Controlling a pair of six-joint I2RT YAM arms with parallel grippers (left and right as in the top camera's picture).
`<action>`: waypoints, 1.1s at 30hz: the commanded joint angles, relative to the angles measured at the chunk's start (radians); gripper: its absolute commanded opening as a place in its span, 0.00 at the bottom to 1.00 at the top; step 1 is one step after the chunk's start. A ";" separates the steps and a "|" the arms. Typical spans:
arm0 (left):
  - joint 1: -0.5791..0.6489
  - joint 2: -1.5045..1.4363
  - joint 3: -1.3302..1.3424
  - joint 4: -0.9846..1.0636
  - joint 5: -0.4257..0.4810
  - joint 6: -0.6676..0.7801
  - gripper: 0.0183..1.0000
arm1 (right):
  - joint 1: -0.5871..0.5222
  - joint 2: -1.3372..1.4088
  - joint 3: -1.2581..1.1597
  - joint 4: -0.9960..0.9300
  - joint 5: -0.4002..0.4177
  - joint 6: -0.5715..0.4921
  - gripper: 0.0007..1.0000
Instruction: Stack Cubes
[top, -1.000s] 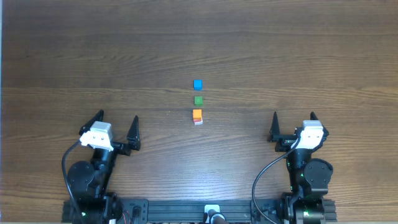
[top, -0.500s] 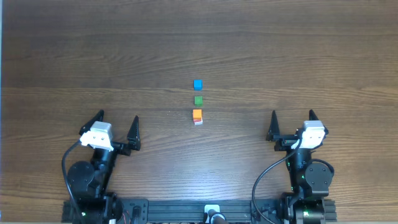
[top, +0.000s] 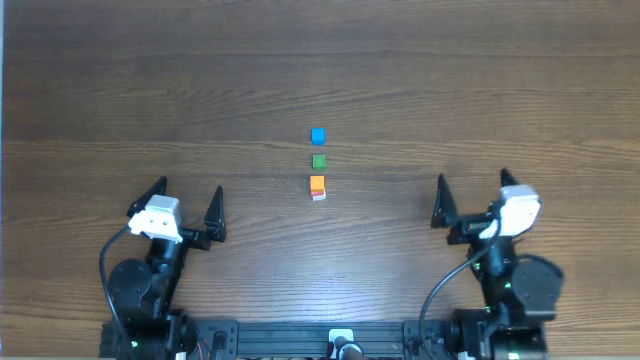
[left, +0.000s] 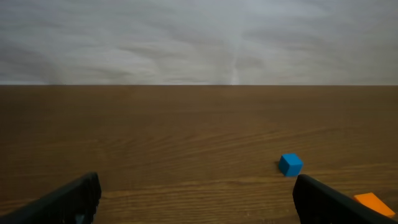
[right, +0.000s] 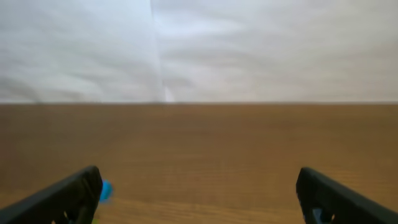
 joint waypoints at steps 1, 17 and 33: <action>0.004 -0.009 -0.007 0.006 0.010 0.013 1.00 | 0.000 0.246 0.241 -0.085 -0.107 0.005 0.99; 0.004 -0.009 -0.007 0.006 0.010 0.013 1.00 | 0.293 1.125 0.931 -0.520 -0.024 0.171 0.99; 0.004 -0.009 -0.007 0.006 0.010 0.013 1.00 | 0.592 1.714 1.315 -0.774 0.132 0.367 0.99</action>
